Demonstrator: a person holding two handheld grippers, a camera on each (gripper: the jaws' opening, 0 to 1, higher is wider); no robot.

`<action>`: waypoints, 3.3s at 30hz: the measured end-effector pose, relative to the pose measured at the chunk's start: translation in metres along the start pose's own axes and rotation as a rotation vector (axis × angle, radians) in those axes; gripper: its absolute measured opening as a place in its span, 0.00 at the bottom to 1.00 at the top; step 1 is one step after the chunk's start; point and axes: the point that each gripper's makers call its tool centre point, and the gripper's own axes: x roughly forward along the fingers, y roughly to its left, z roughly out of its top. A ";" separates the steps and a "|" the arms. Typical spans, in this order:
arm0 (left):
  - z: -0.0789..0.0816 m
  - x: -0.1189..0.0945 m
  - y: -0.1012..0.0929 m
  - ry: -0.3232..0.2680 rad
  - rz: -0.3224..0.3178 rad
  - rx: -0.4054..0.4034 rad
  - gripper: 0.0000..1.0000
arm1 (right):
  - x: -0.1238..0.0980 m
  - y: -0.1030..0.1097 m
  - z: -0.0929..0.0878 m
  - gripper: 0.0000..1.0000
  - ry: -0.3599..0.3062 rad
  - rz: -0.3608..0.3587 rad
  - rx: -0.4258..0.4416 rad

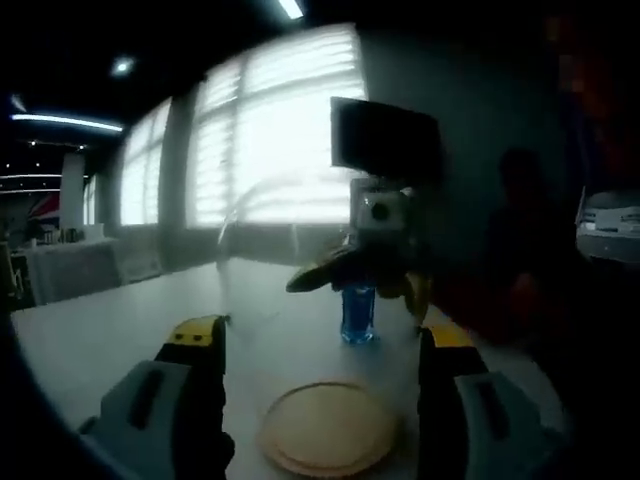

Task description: Open the cover put in the Mizone put the cover back on

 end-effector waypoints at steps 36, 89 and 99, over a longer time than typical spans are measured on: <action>-0.009 0.012 0.005 -0.044 -0.148 -0.078 0.74 | 0.016 0.001 -0.006 0.86 0.007 0.108 0.021; 0.008 0.022 -0.007 0.006 -0.125 0.006 0.79 | 0.023 0.009 0.018 0.90 -0.070 0.153 -0.023; 0.011 0.021 -0.013 0.034 -0.113 0.014 0.79 | 0.020 0.018 0.022 0.90 -0.051 0.161 -0.031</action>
